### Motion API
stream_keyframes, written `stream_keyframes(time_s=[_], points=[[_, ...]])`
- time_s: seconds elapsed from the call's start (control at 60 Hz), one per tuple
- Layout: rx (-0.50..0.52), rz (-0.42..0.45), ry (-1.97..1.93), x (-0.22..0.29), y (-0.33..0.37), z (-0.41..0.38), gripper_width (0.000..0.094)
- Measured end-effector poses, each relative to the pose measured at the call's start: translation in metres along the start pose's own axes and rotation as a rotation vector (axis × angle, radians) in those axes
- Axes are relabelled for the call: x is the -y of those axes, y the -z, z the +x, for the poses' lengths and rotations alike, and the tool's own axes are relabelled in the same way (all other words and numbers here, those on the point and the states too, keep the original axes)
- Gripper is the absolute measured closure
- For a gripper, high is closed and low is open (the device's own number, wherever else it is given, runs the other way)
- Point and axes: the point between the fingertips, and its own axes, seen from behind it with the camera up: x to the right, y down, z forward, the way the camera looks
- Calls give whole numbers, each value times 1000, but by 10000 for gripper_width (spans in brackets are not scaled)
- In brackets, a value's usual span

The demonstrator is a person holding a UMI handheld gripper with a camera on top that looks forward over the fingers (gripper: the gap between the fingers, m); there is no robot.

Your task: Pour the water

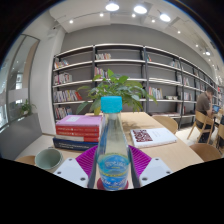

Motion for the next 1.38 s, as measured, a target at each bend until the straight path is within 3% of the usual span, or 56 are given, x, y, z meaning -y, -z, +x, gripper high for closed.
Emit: stream_keyframes(time_s=[0.05,0.167,0.383,0.467,0.733,0.983,1.117,1.383], points=[[-5,-38,1,-6,1,1,372],[-38,-104,10,-22,14,5,142],[-39,-315,51,-85,103,-17,124],[-28,-375,68,-87,149,-32,120],[37,-320,29,-8,226,-107,107],[18,-240,36,69,255,-120,108],[-9,-211,42,87,263,-117,106],[-27,-232,13,88,273,-122,110]])
